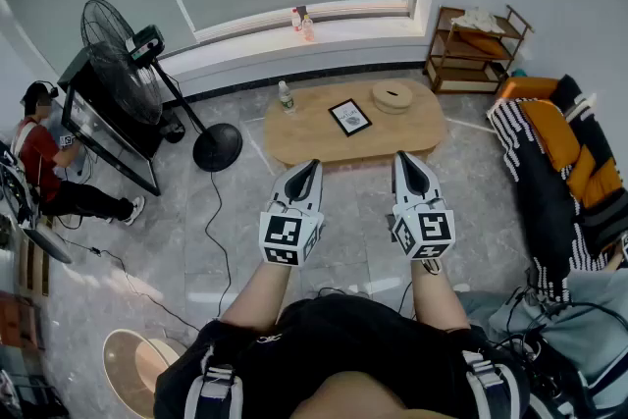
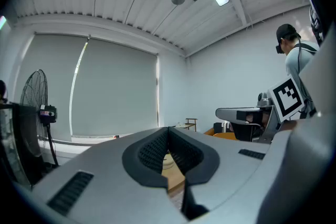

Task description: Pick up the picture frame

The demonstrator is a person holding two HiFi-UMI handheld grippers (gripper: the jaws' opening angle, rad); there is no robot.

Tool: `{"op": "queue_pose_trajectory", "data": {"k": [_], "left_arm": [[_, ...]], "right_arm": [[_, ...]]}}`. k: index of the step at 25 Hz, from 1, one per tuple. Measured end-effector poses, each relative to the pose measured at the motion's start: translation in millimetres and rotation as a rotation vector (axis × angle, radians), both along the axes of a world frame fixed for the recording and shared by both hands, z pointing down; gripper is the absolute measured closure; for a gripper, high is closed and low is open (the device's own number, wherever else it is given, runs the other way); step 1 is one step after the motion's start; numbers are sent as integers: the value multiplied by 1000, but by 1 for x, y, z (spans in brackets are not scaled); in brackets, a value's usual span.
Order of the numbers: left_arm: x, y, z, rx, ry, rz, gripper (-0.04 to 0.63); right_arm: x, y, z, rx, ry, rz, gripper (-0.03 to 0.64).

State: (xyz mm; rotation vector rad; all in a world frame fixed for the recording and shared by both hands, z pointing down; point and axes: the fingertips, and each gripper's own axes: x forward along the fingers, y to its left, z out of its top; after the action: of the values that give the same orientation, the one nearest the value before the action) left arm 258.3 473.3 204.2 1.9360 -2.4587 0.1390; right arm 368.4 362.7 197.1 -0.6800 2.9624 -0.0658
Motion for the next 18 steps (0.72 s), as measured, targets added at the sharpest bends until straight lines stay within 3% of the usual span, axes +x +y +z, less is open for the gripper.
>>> {"op": "queue_pose_trajectory", "data": {"k": [18], "left_arm": [[-62, 49, -8, 24, 24, -58, 574]], "right_arm": [[-71, 43, -10, 19, 15, -18, 601]]}}
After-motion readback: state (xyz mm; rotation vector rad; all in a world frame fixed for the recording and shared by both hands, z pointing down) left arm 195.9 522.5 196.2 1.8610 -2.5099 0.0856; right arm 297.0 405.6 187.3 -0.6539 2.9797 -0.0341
